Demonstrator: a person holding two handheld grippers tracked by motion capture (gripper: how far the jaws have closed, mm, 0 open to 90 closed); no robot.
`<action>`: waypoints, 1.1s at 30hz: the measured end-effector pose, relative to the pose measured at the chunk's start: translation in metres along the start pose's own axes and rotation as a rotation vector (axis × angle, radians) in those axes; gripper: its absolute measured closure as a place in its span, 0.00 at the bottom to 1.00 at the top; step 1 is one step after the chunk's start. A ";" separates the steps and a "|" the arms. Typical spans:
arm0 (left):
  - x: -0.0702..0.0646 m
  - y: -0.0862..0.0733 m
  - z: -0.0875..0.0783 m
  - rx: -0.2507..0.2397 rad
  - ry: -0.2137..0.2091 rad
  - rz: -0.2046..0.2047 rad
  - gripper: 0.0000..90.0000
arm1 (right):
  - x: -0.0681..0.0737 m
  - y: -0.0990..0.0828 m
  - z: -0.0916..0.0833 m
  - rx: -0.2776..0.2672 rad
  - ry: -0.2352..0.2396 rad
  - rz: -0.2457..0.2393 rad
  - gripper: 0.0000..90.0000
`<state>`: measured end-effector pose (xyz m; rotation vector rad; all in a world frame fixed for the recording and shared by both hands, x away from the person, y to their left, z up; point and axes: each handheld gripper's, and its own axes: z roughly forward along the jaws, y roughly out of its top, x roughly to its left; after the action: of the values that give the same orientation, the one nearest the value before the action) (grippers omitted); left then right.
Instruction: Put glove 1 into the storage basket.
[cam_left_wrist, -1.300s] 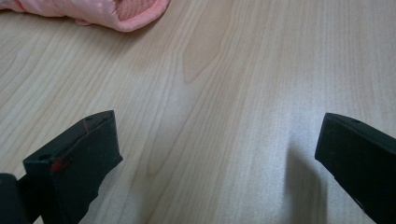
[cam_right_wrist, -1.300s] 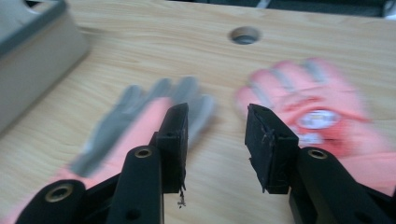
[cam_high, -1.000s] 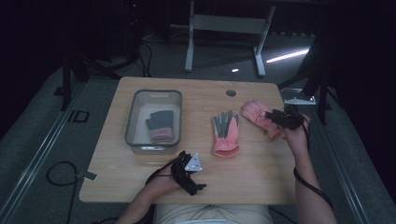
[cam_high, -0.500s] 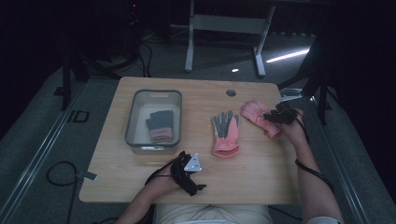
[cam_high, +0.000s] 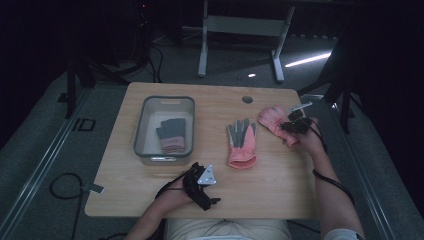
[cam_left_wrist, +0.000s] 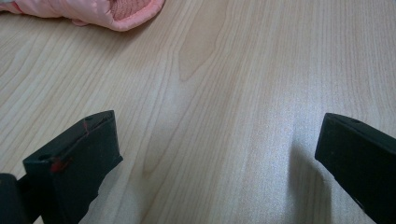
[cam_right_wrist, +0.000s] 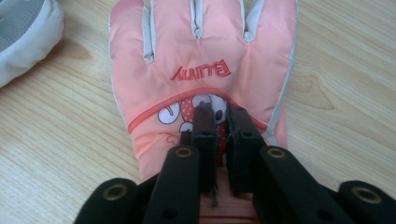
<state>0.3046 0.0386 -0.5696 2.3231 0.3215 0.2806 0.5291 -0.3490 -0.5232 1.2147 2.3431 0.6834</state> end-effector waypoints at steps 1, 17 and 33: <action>0.000 0.000 0.000 0.001 0.001 0.001 0.00 | 0.000 0.001 -0.001 0.004 0.002 0.008 0.95; -0.001 0.000 0.000 0.001 0.008 0.001 0.00 | 0.052 -0.014 -0.100 -0.185 -0.102 0.332 0.97; -0.002 0.000 -0.001 -0.002 -0.002 0.018 0.00 | 0.082 -0.047 -0.085 -0.167 -0.206 0.509 0.97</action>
<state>0.3030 0.0388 -0.5696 2.3247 0.2996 0.2871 0.4079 -0.3237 -0.4943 1.7285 1.7788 0.8467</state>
